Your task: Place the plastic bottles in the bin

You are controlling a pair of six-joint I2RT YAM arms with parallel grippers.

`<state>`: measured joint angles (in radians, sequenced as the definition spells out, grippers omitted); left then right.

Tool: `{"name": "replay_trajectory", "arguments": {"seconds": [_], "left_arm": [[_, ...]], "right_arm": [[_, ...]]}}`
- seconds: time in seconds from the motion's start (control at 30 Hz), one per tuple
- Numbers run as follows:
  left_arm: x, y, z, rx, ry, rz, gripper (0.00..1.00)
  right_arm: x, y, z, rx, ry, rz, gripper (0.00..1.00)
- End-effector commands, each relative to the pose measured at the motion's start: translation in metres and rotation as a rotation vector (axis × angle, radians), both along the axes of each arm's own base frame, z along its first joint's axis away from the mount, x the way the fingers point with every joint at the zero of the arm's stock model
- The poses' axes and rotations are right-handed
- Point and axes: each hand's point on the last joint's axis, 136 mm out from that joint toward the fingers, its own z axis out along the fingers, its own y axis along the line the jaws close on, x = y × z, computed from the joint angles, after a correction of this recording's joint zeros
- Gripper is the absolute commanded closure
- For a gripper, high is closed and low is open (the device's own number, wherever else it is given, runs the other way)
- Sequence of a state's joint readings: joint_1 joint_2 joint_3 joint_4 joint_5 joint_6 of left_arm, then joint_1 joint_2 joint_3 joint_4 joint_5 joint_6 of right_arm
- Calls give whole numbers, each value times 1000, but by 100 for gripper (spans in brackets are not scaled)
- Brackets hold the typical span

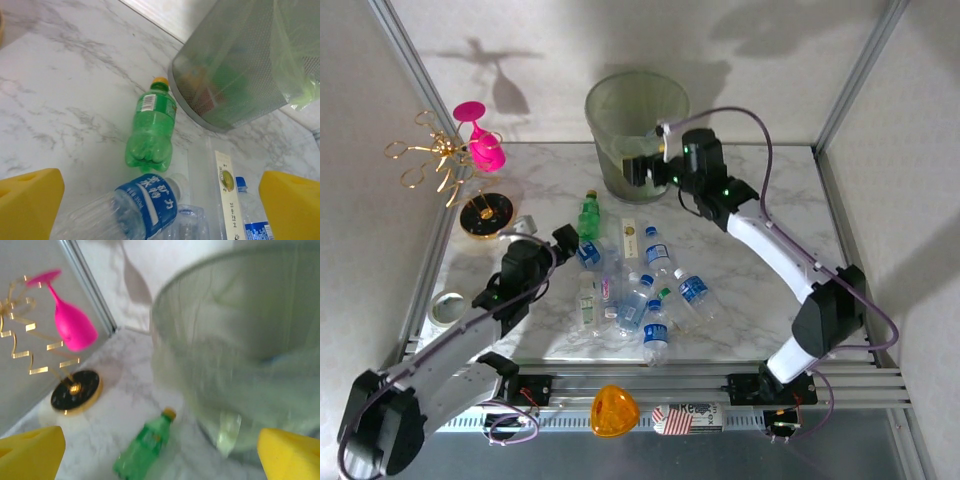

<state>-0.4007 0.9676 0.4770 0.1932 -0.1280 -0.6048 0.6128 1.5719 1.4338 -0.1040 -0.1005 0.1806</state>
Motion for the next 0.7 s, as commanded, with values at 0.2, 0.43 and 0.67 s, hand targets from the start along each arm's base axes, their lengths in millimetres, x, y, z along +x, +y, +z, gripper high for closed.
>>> {"name": "replay_trajectory", "arguments": {"seconds": [0.2,0.43,0.67], "left_arm": [[50,-29,-13,153,108,-123,0],[86,-41,-43,222,231,-137,1],[120,-38,-72,341,342,-85,0]], "right_arm": [[-62,-49,-57,54,136,-106,1],[-80,-74,-104,26,212,-182,1],[-86,-82,-125,3,240,-203,1]]}}
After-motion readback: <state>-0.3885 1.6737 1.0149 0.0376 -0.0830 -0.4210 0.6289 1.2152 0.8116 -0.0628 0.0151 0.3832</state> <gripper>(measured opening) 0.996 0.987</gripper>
